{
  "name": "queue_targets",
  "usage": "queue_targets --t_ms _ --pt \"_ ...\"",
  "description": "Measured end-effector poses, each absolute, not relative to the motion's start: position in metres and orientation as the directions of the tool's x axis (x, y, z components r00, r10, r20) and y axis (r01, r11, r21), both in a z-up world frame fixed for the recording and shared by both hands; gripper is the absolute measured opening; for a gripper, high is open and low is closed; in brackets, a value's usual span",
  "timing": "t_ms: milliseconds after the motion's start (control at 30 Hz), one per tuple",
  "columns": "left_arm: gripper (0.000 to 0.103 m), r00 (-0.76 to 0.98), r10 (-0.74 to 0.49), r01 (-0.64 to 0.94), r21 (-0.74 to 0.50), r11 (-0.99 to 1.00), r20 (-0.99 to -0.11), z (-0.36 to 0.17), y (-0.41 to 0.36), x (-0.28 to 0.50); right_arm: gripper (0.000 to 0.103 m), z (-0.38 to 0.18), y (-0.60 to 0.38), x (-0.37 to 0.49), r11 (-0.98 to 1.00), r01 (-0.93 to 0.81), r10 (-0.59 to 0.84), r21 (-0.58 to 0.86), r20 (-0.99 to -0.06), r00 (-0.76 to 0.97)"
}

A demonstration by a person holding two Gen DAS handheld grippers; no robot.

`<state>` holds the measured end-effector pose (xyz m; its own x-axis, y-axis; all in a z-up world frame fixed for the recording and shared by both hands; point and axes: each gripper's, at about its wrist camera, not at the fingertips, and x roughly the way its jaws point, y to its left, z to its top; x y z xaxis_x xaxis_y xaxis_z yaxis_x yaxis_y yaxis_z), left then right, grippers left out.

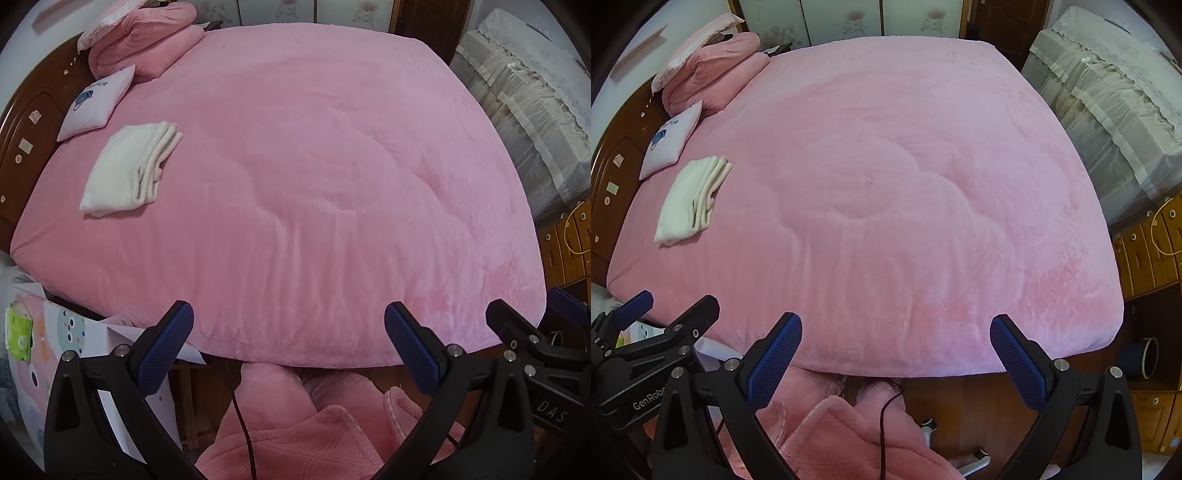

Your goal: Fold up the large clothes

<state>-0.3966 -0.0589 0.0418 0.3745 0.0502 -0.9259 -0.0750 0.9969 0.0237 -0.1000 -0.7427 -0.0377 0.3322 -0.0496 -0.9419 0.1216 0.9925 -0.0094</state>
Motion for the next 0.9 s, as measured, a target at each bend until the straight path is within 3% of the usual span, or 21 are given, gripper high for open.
queue_targets --t_ms 900 --pt "0.103 0.378 0.077 -0.079 0.050 0.996 -0.923 0.046 -0.066 -0.395 0.103 -0.036 -0.753 -0.091 0.992 0.126 -0.033 0.007 -0.950 0.310"
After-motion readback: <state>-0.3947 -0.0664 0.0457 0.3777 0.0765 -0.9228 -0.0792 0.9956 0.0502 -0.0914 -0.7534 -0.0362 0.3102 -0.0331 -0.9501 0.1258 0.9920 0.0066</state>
